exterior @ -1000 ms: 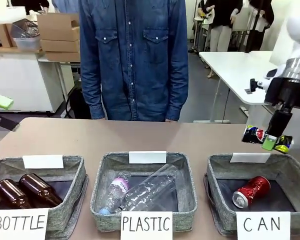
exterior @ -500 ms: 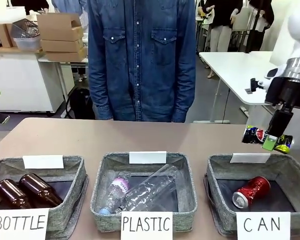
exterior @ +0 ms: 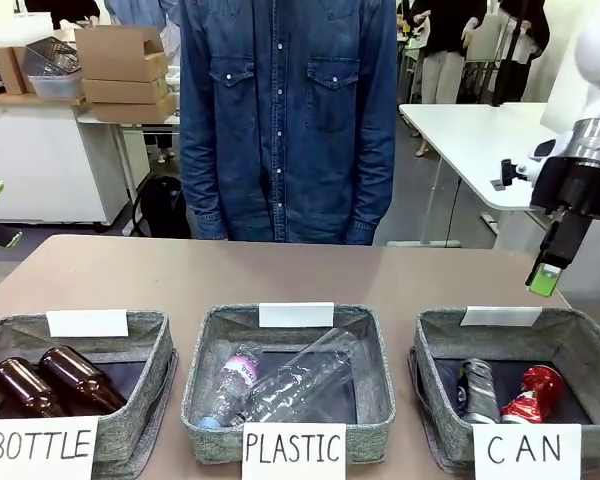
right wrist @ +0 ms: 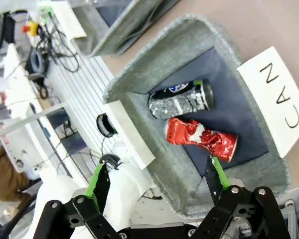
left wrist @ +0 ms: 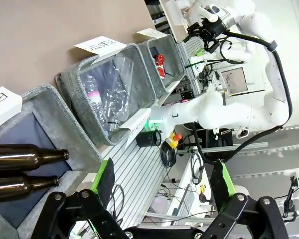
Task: Sort the can waste into the basket.
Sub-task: Pick up the can waste from the table and place it in the right Fabric basket.
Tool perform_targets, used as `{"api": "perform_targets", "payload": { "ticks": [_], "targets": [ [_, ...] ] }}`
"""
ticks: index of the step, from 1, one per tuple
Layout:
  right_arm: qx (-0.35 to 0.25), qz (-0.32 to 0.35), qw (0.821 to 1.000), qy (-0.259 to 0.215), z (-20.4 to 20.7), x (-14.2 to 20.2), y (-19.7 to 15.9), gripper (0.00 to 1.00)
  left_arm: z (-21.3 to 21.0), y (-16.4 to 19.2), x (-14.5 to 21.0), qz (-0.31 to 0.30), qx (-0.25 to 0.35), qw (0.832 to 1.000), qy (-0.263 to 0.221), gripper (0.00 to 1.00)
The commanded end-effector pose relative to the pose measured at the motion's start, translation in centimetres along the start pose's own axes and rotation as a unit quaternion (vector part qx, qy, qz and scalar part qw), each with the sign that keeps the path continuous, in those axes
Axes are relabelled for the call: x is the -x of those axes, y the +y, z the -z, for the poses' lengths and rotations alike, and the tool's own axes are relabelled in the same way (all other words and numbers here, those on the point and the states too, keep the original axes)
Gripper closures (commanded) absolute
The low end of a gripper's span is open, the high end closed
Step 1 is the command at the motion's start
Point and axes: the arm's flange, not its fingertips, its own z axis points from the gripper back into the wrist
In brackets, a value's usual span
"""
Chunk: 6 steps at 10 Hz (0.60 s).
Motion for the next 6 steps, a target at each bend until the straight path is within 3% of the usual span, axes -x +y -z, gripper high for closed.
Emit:
{"api": "perform_targets", "payload": {
  "ticks": [1, 3, 4, 5, 6],
  "targets": [
    [-0.003, 0.003, 1.000, -0.009, -0.2, 0.1, -0.3, 0.00, 0.0, -0.1, 0.1, 0.008, 0.008, 1.000, 0.000, 0.00],
    [-0.032, 0.026, 0.998, -0.040, -0.3, -0.1, -0.2, 0.00, 0.0, -0.1, 0.1, 0.008, 0.008, 1.000, 0.000, 0.00],
    [-0.111, 0.108, 0.976, -0.154, -1.5, -0.7, 0.5, 0.00, 0.0, -0.1, 0.1, 0.008, 0.008, 1.000, 0.000, 0.00],
    [-0.247, 0.294, 0.871, -0.305, -3.0, -2.1, 2.5, 0.00, 0.0, -0.1, 0.1, 0.008, 0.008, 1.000, 0.000, 0.00],
    [-0.297, 0.340, 0.823, -0.345, -3.4, -2.5, 3.6, 0.00, 0.0, -0.1, 0.1, 0.008, 0.008, 1.000, 0.000, 0.00]
  ]
}}
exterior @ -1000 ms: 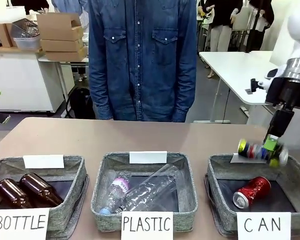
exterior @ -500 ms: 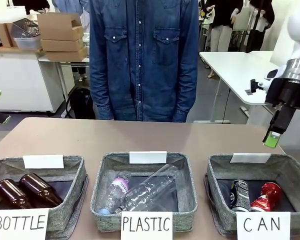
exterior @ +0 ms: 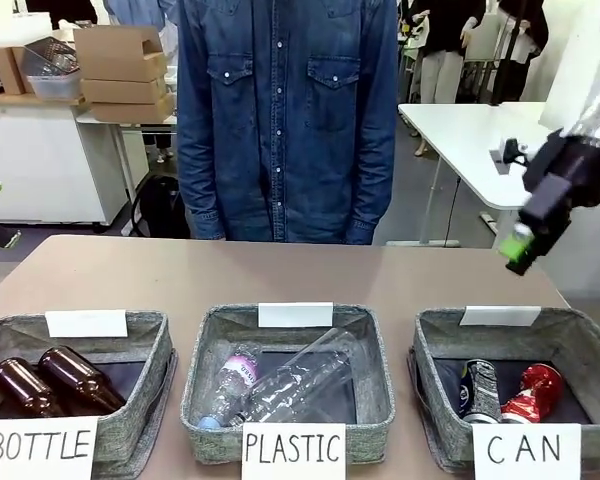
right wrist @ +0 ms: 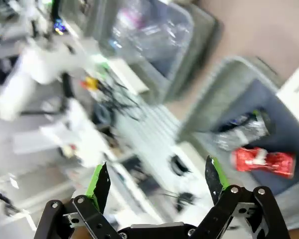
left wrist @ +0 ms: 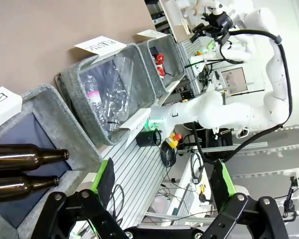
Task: Sort the can waste into the basket.
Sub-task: Pick up the can waste from the table and place it in the right Fabric basket.
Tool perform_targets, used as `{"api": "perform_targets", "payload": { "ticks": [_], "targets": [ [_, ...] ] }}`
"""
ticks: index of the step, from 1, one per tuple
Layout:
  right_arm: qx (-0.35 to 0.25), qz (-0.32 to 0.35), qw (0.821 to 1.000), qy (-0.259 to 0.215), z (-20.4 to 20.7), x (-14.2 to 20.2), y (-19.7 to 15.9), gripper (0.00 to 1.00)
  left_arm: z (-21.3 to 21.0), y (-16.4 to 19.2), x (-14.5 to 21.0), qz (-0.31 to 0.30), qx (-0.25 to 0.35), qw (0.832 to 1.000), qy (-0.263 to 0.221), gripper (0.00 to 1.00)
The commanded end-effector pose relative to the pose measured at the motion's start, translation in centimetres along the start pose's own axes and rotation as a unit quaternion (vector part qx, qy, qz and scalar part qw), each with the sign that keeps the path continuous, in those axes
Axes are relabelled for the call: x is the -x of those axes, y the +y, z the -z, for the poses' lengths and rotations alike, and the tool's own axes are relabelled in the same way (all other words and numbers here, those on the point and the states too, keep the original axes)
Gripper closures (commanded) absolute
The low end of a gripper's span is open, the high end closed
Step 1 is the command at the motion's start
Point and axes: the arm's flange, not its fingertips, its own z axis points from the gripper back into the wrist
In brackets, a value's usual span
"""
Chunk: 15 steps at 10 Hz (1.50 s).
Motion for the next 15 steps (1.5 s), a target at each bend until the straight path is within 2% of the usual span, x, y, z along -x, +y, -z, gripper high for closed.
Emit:
{"api": "perform_targets", "payload": {
  "ticks": [1, 3, 4, 15],
  "targets": [
    [-0.193, 0.214, 0.923, -0.254, -0.3, -0.5, 2.1, 0.00, 0.0, -0.2, 0.1, 0.008, 0.008, 1.000, 0.000, 0.00],
    [-0.180, 0.210, 0.927, -0.255, -0.3, -1.2, 1.0, 0.00, 0.0, -0.2, 0.1, 0.008, 0.008, 1.000, 0.000, 0.00],
    [-0.094, 0.113, 0.986, -0.076, -1.3, -0.8, 1.7, 0.00, 0.0, -0.2, 0.1, 0.008, 0.008, 1.000, 0.000, 0.00],
    [-0.094, 0.113, 0.986, -0.076, -1.3, -0.8, 1.7, 0.00, 0.0, -0.2, 0.1, 0.008, 0.008, 1.000, 0.000, 0.00]
  ]
}}
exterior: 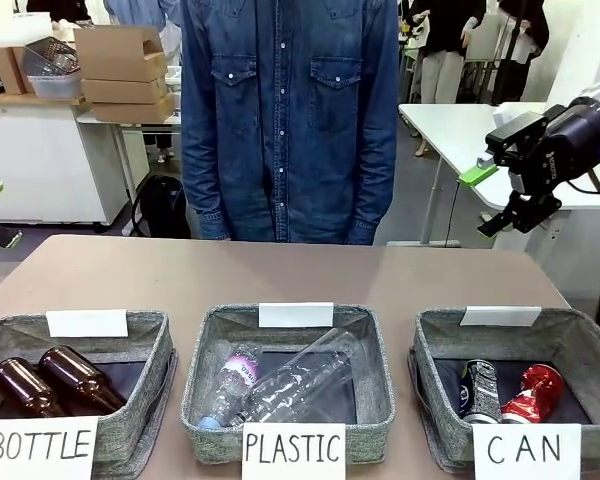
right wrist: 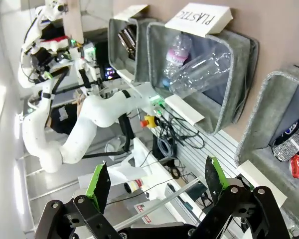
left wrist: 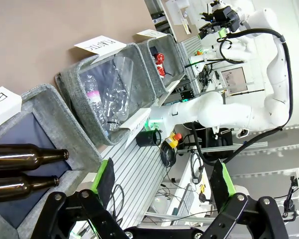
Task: Sort the can waste into the basket.
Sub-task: Pick up the can waste from the table and place it in the right Fabric basket.
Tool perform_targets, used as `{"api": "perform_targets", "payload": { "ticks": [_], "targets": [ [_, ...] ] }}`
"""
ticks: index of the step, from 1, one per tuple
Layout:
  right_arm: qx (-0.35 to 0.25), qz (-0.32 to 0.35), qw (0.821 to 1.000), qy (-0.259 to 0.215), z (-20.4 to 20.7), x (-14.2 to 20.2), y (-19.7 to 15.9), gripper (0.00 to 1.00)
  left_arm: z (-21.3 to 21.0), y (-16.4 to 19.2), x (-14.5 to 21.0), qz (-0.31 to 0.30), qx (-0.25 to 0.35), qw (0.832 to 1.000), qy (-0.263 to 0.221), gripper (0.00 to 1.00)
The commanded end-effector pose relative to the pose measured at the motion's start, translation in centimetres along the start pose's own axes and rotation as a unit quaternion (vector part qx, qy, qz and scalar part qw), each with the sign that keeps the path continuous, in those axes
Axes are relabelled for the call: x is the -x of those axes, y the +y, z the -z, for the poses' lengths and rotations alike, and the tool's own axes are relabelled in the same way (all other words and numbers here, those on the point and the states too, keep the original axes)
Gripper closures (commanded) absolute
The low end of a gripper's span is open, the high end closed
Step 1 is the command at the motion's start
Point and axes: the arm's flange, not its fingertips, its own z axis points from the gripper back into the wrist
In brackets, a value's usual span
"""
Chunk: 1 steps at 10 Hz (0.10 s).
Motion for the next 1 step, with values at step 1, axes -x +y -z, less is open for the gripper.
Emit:
{"api": "perform_targets", "payload": {
  "ticks": [1],
  "targets": [
    [0.002, -0.010, 1.000, 0.004, -0.41, -0.14, -0.06, 0.00, -0.03, -0.17, 0.09, 0.008, 0.008, 1.000, -0.001, 0.00]
  ]
}}
